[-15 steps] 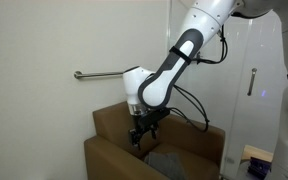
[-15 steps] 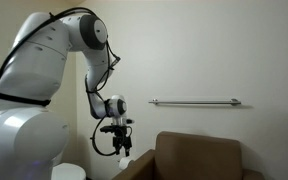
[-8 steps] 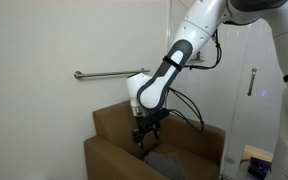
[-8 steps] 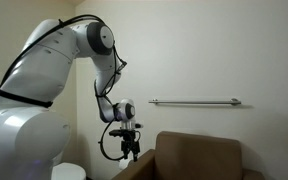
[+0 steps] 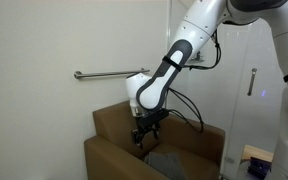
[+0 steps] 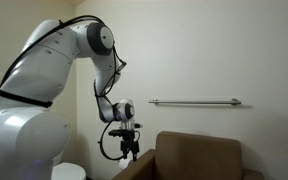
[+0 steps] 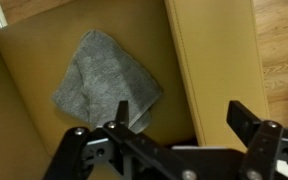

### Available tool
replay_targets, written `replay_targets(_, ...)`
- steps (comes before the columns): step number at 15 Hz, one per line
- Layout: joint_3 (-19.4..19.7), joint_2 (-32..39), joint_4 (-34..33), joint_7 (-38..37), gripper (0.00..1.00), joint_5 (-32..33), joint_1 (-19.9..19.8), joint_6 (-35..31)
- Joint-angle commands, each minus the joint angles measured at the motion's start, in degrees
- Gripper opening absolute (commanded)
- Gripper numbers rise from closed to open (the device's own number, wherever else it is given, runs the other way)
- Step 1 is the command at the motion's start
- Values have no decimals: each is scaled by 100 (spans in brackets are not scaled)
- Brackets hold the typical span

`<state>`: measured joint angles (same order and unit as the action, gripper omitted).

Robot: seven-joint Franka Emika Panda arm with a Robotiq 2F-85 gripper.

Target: Put the towel on the left arm of the couch

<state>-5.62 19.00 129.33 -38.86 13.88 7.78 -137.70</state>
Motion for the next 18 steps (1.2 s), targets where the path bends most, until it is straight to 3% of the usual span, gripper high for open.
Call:
replay_targets(1,197,-9,-1,74,100,-101,199,-5)
replay_targets(13,198,-9,-2,74,100,-101,199,-4)
replay_targets(18,610,-333,369,396,100,61,27,-1171)
